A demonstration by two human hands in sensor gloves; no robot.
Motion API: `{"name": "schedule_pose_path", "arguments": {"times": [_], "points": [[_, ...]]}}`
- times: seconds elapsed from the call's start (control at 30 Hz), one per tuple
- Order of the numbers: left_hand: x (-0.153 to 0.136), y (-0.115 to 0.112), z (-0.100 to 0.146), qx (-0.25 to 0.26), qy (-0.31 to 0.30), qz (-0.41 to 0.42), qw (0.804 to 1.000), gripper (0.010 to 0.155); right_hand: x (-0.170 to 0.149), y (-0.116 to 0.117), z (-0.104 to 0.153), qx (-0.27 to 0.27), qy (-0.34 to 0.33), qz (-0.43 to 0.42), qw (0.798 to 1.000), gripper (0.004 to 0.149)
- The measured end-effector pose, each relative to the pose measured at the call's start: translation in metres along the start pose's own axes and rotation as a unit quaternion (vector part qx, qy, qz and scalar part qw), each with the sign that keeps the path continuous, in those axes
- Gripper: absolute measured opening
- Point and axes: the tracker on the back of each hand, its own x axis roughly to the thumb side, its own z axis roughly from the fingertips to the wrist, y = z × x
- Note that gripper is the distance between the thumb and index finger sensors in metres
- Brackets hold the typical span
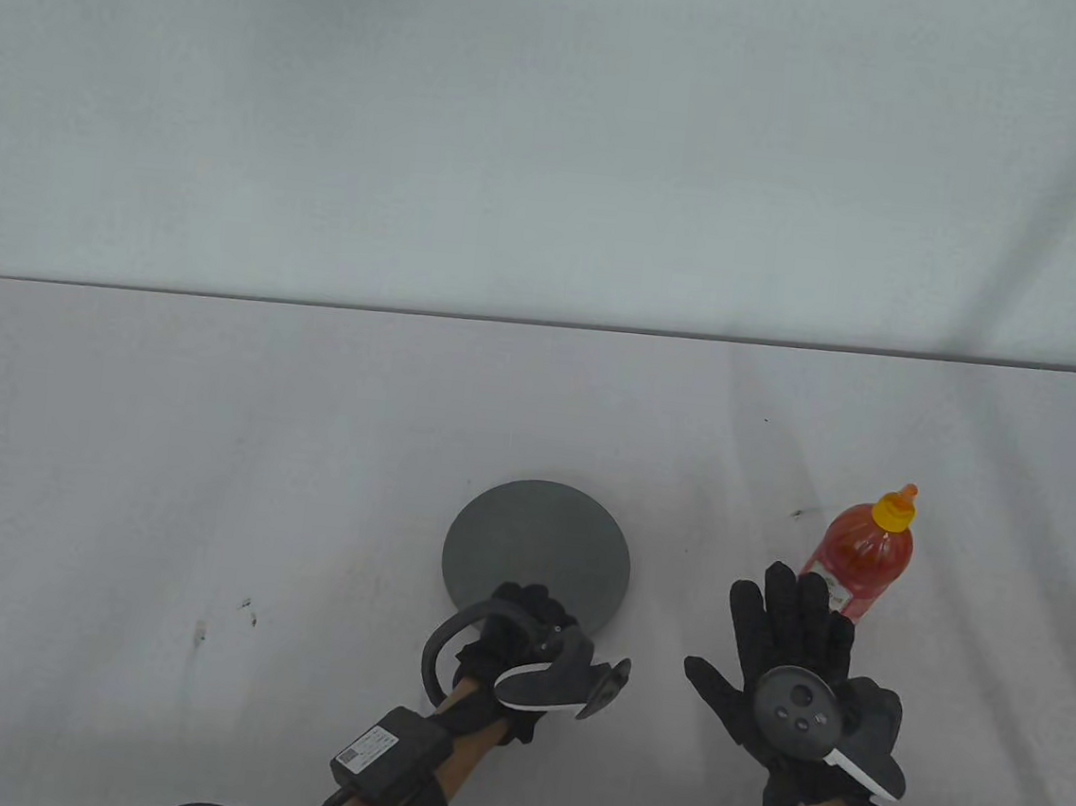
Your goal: Squeeze ketchup bottle to draw patterns on plate
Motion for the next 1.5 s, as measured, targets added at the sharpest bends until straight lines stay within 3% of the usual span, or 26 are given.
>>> {"name": "schedule_pose_path", "arguments": {"times": [0.27, 0.37, 0.7, 0.9, 1.17, 1.5], "points": [[-0.018, 0.005, 0.007, -0.033, 0.028, 0.032, 0.999, 0.051, 0.000, -0.001, 0.000, 0.004, 0.003, -0.002, 1.000, 0.085], [-0.032, 0.009, 0.017, -0.016, 0.062, 0.043, 0.997, 0.057, -0.001, -0.001, 0.001, 0.004, 0.005, -0.003, 1.000, 0.085], [-0.103, 0.026, 0.088, 0.032, 0.188, 0.090, 0.978, 0.071, -0.002, 0.001, 0.000, 0.012, 0.009, 0.001, 1.000, 0.084], [-0.134, 0.003, 0.115, 0.022, 0.234, 0.120, 0.965, 0.078, -0.002, 0.001, 0.000, 0.012, 0.015, 0.000, 1.000, 0.084], [-0.148, -0.031, 0.107, -0.028, 0.236, 0.131, 0.963, 0.085, -0.004, 0.001, 0.000, 0.015, 0.025, 0.002, 1.000, 0.084], [-0.157, -0.040, 0.115, -0.019, 0.236, 0.155, 0.959, 0.083, -0.009, -0.002, 0.001, -0.001, 0.051, -0.050, 0.997, 0.081]]}}
